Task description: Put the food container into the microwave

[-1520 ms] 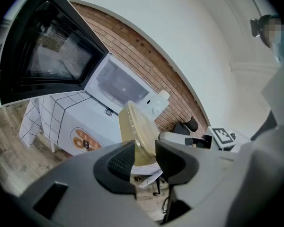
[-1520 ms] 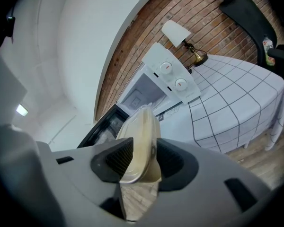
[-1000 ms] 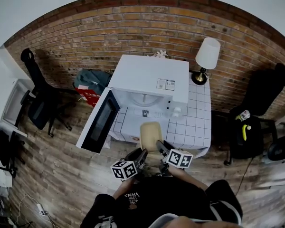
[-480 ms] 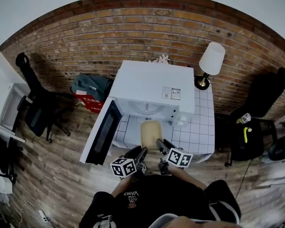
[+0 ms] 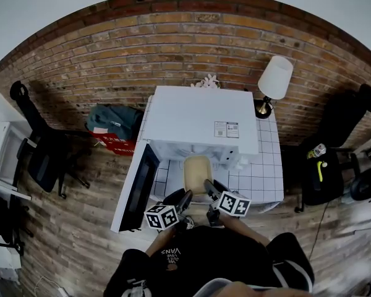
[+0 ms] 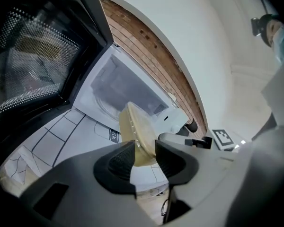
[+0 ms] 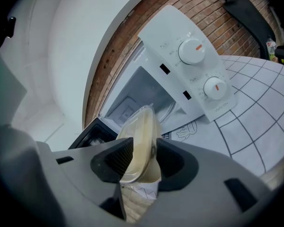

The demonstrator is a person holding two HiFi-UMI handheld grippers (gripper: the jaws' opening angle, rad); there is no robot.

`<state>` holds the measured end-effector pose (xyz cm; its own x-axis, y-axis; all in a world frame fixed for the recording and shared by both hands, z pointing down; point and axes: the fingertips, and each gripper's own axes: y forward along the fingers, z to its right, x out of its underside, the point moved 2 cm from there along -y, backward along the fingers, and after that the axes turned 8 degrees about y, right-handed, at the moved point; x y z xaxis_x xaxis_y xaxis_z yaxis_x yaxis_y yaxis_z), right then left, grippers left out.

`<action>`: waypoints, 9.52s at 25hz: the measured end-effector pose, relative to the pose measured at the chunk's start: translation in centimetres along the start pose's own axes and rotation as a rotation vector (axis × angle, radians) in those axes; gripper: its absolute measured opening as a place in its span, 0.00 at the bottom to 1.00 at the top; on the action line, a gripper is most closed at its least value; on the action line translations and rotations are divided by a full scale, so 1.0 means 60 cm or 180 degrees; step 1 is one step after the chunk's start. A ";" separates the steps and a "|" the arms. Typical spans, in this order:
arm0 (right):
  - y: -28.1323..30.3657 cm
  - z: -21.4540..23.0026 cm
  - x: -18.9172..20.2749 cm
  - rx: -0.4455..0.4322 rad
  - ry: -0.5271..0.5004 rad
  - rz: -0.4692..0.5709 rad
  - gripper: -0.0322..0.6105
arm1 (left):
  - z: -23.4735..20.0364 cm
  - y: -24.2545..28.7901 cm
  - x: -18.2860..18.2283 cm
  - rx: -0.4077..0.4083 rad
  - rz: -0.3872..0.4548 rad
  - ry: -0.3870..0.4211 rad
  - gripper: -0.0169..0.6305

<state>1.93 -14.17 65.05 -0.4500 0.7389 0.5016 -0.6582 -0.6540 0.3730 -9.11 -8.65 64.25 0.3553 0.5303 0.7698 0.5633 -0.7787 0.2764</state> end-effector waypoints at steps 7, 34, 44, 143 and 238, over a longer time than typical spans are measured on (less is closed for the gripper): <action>0.040 -0.010 -0.008 0.0073 0.0053 0.0140 0.27 | -0.039 0.013 -0.031 0.0103 -0.0079 0.0047 0.24; 0.121 0.014 -0.048 0.0271 0.0048 0.0145 0.27 | -0.104 0.075 -0.063 0.0012 -0.0180 -0.0134 0.24; 0.148 0.015 -0.074 0.0216 -0.0041 0.0159 0.27 | -0.120 0.099 -0.075 -0.0090 -0.0113 -0.0196 0.24; 0.135 0.000 -0.014 0.0403 -0.0768 -0.0198 0.07 | -0.117 0.113 -0.072 -0.0144 -0.0300 0.0389 0.05; 0.065 -0.007 0.020 0.0593 -0.0652 0.0239 0.07 | -0.085 0.085 -0.043 0.0207 -0.0413 0.0497 0.05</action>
<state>-1.40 -15.76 66.79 -0.3494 0.6515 0.6734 -0.4969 -0.7381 0.4564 -10.98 -15.72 66.60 0.1596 0.5623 0.8114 0.6454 -0.6814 0.3452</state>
